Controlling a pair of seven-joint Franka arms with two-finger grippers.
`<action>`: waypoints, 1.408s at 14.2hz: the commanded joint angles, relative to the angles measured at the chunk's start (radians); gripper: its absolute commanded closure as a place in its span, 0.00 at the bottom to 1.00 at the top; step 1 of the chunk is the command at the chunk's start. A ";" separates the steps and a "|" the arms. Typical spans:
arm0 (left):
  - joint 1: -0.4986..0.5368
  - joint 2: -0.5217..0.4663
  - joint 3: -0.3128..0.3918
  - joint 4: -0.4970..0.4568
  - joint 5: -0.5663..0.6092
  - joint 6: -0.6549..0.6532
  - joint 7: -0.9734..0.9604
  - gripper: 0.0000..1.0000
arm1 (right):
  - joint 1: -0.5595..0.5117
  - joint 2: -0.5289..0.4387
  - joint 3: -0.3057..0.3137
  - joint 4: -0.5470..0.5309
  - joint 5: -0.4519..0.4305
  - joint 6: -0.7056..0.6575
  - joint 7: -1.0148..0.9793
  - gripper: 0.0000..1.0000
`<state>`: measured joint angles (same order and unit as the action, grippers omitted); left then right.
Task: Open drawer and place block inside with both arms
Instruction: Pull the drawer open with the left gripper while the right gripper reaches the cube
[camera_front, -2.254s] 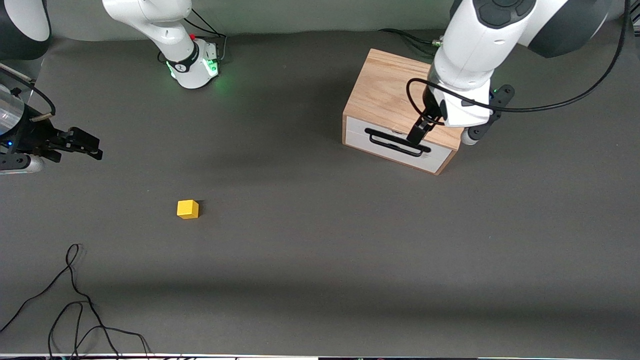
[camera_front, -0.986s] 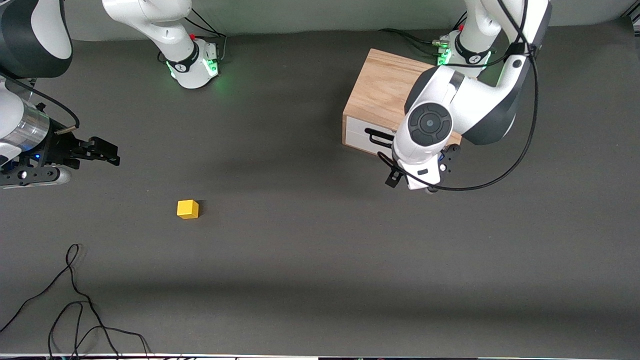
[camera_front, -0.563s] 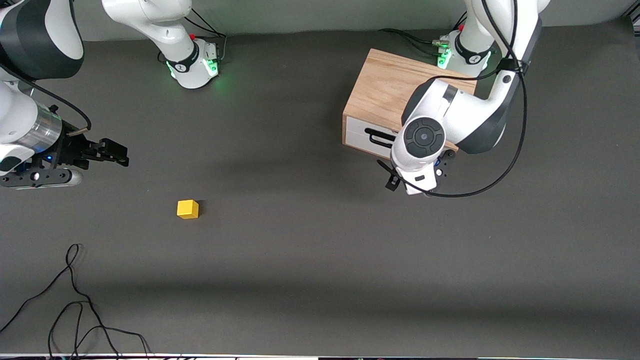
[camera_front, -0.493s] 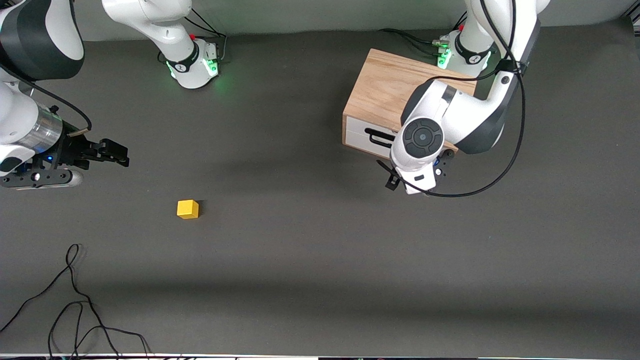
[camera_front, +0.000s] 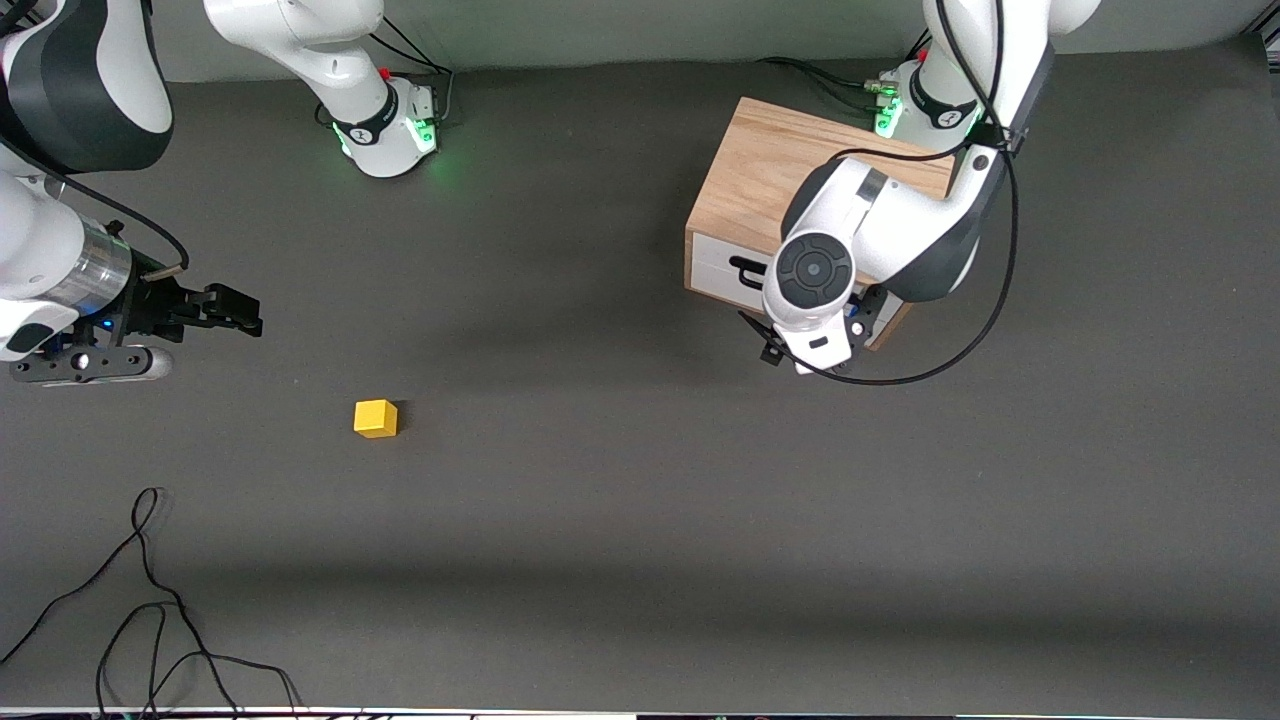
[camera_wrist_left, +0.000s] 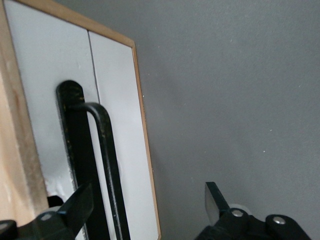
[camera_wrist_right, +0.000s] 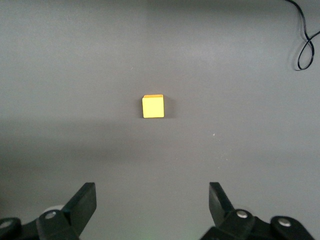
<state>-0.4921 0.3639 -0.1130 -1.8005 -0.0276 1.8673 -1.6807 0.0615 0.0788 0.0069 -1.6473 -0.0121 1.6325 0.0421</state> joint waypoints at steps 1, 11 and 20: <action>-0.028 0.006 0.007 -0.019 -0.009 0.023 -0.034 0.00 | -0.003 0.035 -0.004 0.030 0.006 -0.005 0.019 0.00; -0.031 0.047 0.007 -0.008 -0.006 0.032 -0.031 0.00 | 0.003 0.116 -0.005 -0.087 0.009 0.306 -0.061 0.00; -0.025 0.088 0.009 0.064 0.009 0.078 -0.016 0.00 | 0.009 0.145 -0.005 -0.413 0.020 0.739 -0.048 0.00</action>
<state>-0.5092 0.4200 -0.1125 -1.7957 -0.0268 1.9364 -1.6959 0.0642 0.2175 0.0062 -2.0513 -0.0098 2.3560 0.0074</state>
